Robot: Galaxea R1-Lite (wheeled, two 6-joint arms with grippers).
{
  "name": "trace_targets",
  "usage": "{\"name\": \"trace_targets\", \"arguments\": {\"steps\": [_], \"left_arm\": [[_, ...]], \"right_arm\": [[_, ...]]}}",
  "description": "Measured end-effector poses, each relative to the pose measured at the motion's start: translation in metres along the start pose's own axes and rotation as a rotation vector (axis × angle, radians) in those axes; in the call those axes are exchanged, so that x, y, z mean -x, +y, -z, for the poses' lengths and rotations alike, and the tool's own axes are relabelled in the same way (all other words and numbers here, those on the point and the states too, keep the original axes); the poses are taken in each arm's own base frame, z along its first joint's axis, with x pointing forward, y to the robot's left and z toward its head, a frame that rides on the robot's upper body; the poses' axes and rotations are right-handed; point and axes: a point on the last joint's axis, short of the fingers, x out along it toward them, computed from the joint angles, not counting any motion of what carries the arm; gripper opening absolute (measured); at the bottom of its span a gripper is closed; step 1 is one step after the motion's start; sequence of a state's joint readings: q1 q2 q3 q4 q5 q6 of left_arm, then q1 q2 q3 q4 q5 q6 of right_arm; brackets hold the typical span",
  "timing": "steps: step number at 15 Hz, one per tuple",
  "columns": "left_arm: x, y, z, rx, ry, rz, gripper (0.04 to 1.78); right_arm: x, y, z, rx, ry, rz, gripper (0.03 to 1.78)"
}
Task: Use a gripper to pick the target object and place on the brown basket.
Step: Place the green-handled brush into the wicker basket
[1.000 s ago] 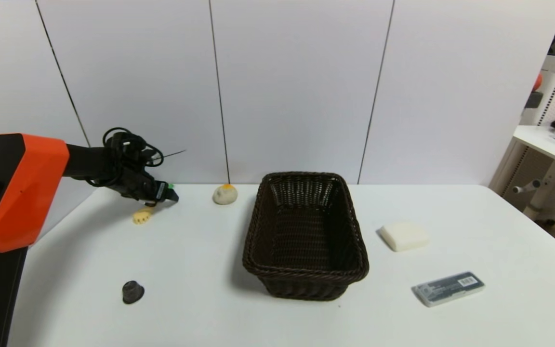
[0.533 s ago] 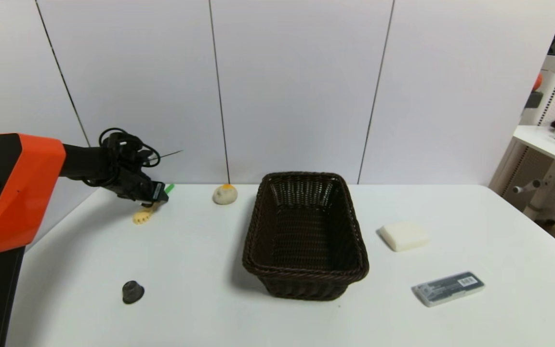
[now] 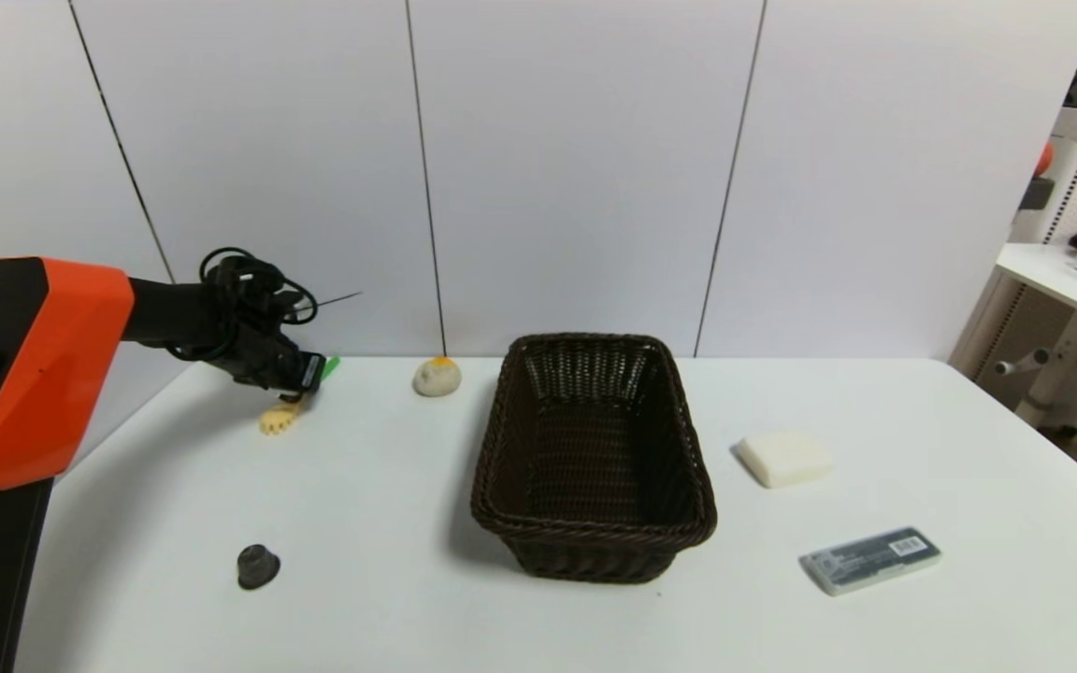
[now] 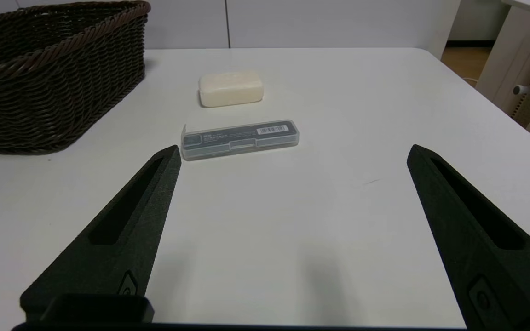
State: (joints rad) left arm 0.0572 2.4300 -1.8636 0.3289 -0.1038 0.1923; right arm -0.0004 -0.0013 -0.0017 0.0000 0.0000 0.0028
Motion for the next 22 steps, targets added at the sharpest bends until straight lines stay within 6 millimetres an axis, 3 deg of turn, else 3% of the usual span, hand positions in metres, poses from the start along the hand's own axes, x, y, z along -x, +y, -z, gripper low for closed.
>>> {"name": "trace_targets", "arguments": {"steps": [5,7,9,11,16,19,22], "left_arm": [[0.022,-0.002,-0.010,-0.005,-0.037,-0.004,0.21],[0.038,-0.004,-0.019,-0.006,-0.075,-0.008,0.21],[0.060,-0.017,-0.029,0.003,-0.112,0.007,0.21],[0.085,-0.051,-0.040,0.049,-0.140,0.060,0.21],[0.166,-0.179,-0.055,0.172,-0.240,0.319,0.21],[0.207,-0.244,-0.046,0.199,-0.247,0.482,0.21],[0.228,-0.288,-0.028,0.181,-0.204,0.579,0.21]], "right_arm": [[0.000,0.000,0.000,0.000,0.000,0.001,1.70],[0.000,0.000,0.000,0.000,0.000,0.001,1.70],[0.000,0.000,0.000,0.000,0.000,0.001,1.70],[0.000,0.000,0.000,0.000,0.000,0.000,1.70],[0.000,0.000,0.000,0.000,0.000,0.002,1.70],[0.000,0.000,0.000,0.000,0.000,0.001,1.70],[0.000,0.000,0.000,0.000,0.000,0.002,1.70]]}}
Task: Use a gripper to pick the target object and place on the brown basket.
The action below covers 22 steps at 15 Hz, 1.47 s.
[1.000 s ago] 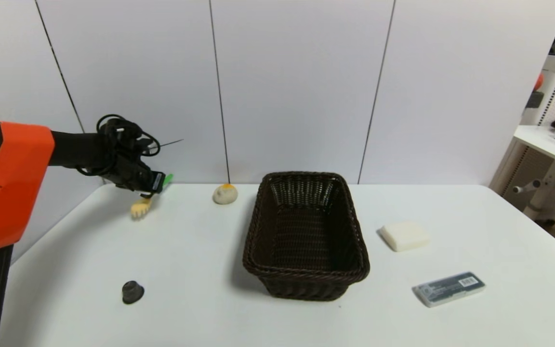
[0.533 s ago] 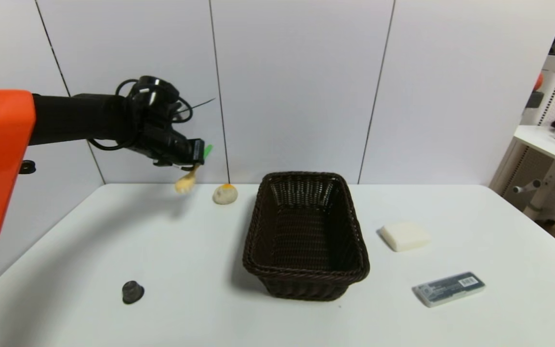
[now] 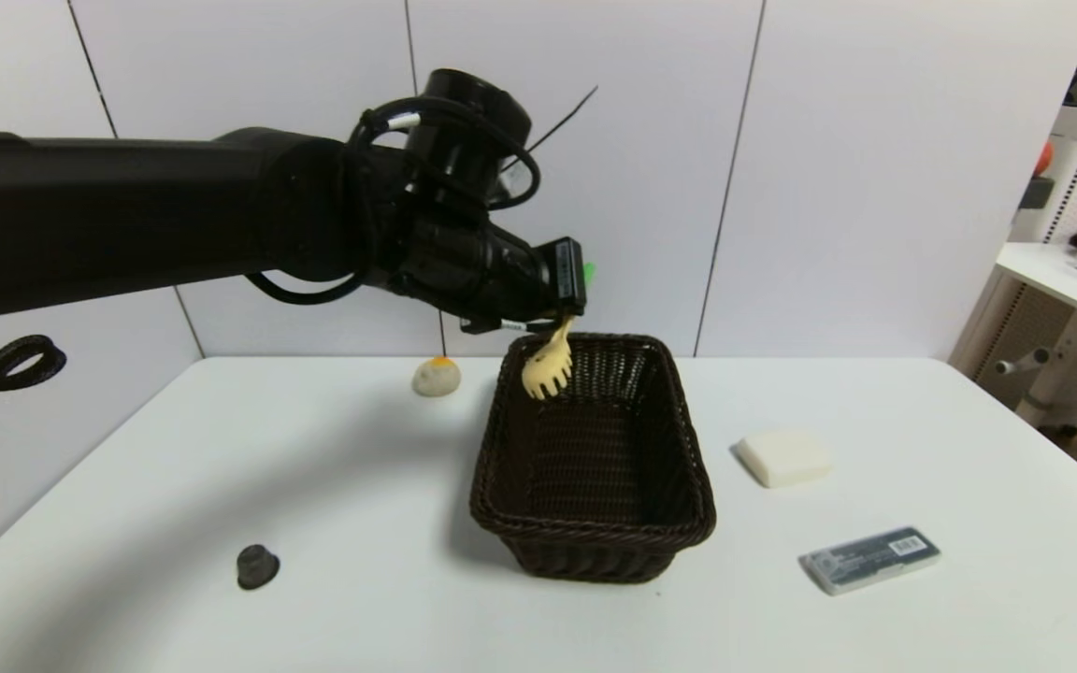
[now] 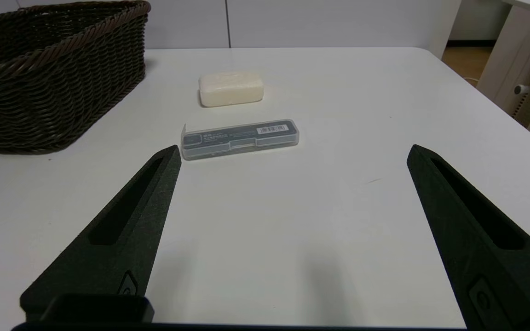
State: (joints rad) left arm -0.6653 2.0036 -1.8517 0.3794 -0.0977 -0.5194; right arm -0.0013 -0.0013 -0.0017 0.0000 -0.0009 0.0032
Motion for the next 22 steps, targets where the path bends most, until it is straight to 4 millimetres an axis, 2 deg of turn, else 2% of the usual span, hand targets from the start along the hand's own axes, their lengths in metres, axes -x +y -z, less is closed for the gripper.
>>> {"name": "trace_targets", "arguments": {"steps": [3,6,8,11,13,16,19,22], "left_arm": [[-0.012,-0.014,0.017,-0.027,0.036,0.030,0.21],[-0.023,-0.018,0.024,-0.041,0.050,0.041,0.69],[-0.027,-0.017,0.027,-0.043,0.062,0.034,0.91],[-0.028,-0.014,0.030,-0.042,0.070,0.020,1.16],[-0.021,-0.013,0.028,-0.058,0.061,0.019,1.29],[0.010,0.002,0.025,-0.143,0.047,-0.009,1.42],[0.064,0.036,0.032,-0.260,0.046,-0.088,1.51],[0.132,0.065,0.058,-0.347,0.014,-0.156,1.57]], "right_arm": [[0.000,0.000,0.000,0.000,0.000,0.000,1.70],[0.000,0.000,0.000,0.000,0.000,0.000,1.70],[0.000,0.000,0.000,0.000,0.000,0.000,1.70],[0.000,0.000,0.000,0.000,0.000,-0.001,1.70],[0.000,0.000,0.000,0.000,0.000,-0.001,1.70],[0.000,0.000,0.000,0.000,0.001,-0.001,1.70],[0.000,0.000,0.000,0.000,0.000,-0.001,1.70],[0.000,0.000,0.000,0.000,0.000,-0.001,1.70]]}}
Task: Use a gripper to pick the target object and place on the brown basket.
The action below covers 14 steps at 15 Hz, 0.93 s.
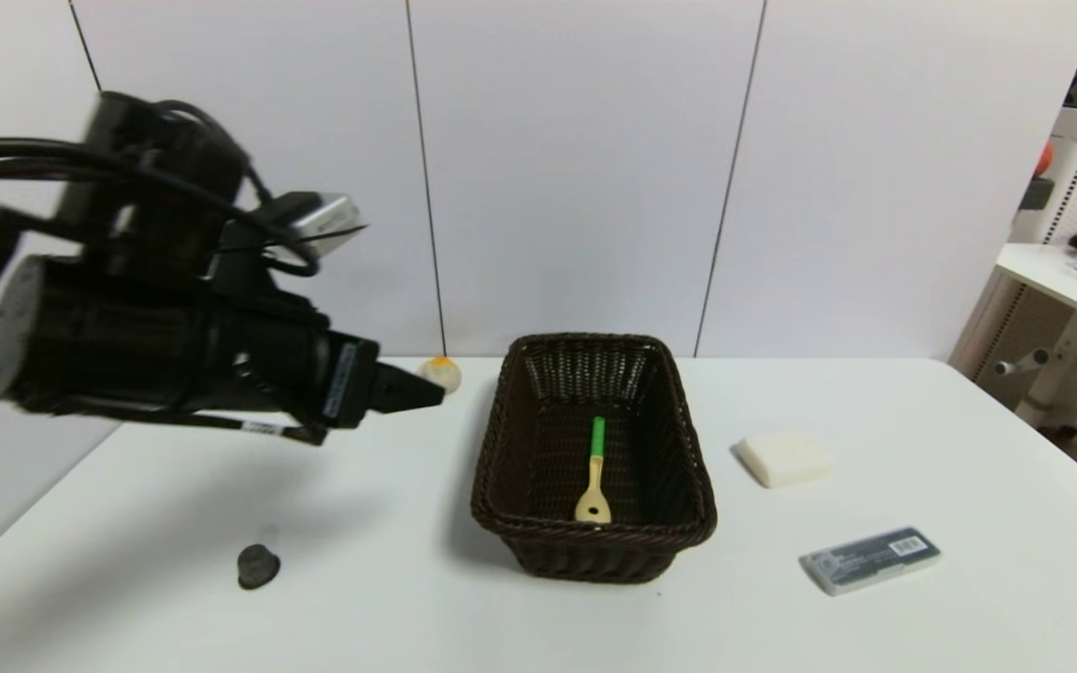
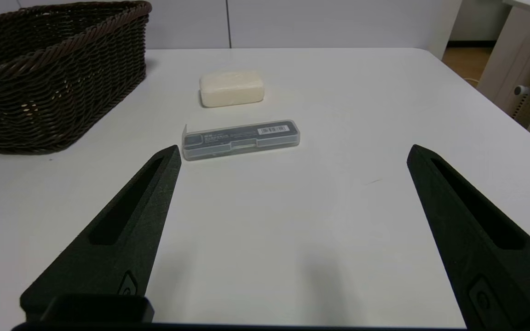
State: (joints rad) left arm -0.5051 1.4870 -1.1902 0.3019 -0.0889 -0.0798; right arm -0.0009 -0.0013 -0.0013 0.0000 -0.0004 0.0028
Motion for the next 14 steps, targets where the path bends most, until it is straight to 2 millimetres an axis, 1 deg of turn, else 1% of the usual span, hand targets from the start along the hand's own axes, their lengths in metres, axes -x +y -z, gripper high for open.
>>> {"name": "trace_targets", "arguments": {"steps": [1,2,4,5,7,8,10,12,14], "left_arm": [[0.022,0.004,0.015,-0.015,-0.025,-0.016,1.59],[0.040,0.006,0.030,-0.025,-0.048,-0.027,1.60],[0.073,0.008,0.071,-0.064,-0.113,-0.047,1.63],[0.085,0.009,0.094,-0.092,-0.146,-0.061,1.64],[0.101,0.012,0.136,-0.146,-0.229,-0.097,1.65],[0.106,0.013,0.154,-0.167,-0.275,-0.127,1.66],[0.114,0.017,0.190,-0.180,-0.395,-0.240,1.67],[0.119,0.016,0.218,-0.172,-0.496,-0.332,1.67],[0.117,0.014,0.247,-0.150,-0.543,-0.389,1.67]], "right_arm": [[0.000,0.000,0.000,-0.001,0.000,0.001,1.70],[0.000,0.000,0.000,-0.001,0.000,0.000,1.70],[0.000,0.000,0.000,0.000,0.000,0.000,1.70],[0.000,0.000,0.000,0.000,0.000,0.000,1.70],[0.000,0.000,0.000,0.000,0.000,0.000,1.70],[0.000,0.000,0.000,-0.001,0.000,0.000,1.70],[0.000,0.000,0.000,0.000,0.000,0.000,1.70],[0.000,0.000,0.000,0.000,0.000,0.000,1.70],[0.000,0.000,0.000,0.000,0.000,-0.001,1.70]]}}
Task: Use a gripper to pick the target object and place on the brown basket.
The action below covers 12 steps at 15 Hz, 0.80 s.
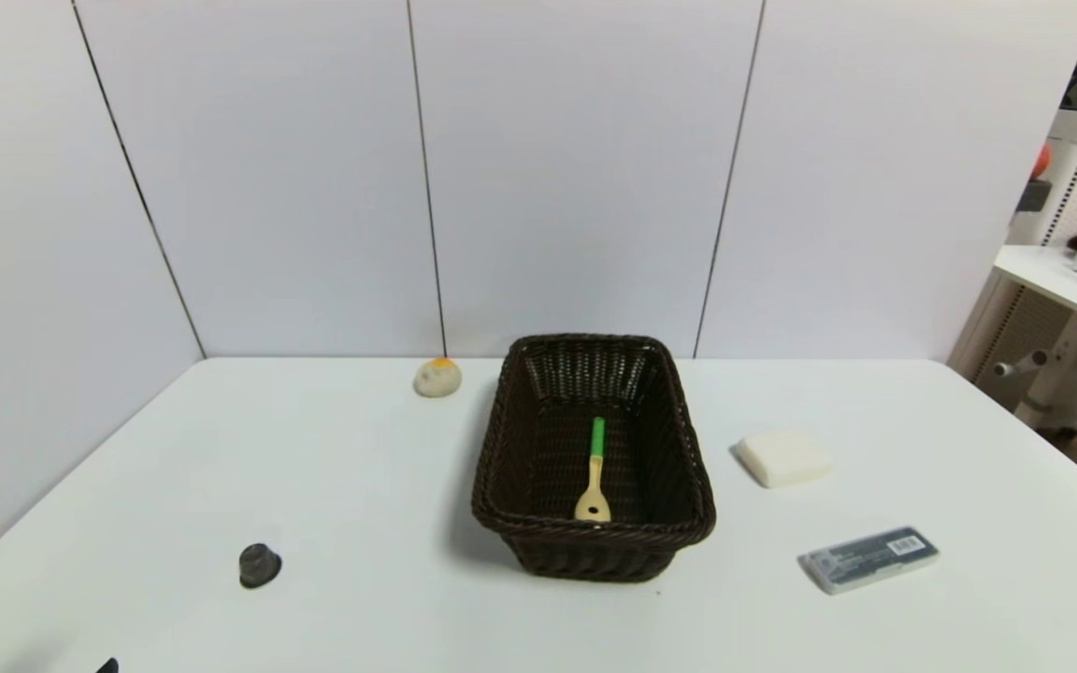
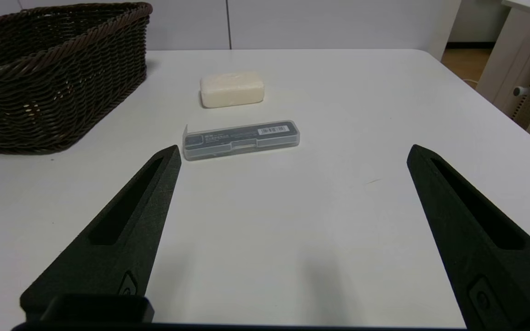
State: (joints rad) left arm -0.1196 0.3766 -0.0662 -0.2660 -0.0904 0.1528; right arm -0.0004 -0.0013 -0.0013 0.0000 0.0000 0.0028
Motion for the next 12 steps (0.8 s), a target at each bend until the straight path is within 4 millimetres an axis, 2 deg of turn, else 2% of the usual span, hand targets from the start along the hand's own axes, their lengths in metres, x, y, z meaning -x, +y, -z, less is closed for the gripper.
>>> {"name": "trace_targets", "arguments": {"steps": [2,5,9,12], "left_arm": [[0.005,-0.003,0.019,0.010,0.048,-0.017,1.68],[0.014,-0.006,0.026,0.011,0.029,-0.071,1.69],[0.029,-0.011,0.046,-0.004,0.019,-0.149,1.69],[0.032,-0.012,0.049,0.121,-0.011,-0.196,1.69]], "right_arm": [[0.000,0.000,0.000,0.000,0.000,0.002,1.70],[0.000,0.000,0.000,0.000,0.000,0.002,1.70],[0.000,0.000,0.000,0.000,0.000,0.001,1.70],[0.000,0.000,0.000,-0.001,0.000,0.001,1.70]]}}
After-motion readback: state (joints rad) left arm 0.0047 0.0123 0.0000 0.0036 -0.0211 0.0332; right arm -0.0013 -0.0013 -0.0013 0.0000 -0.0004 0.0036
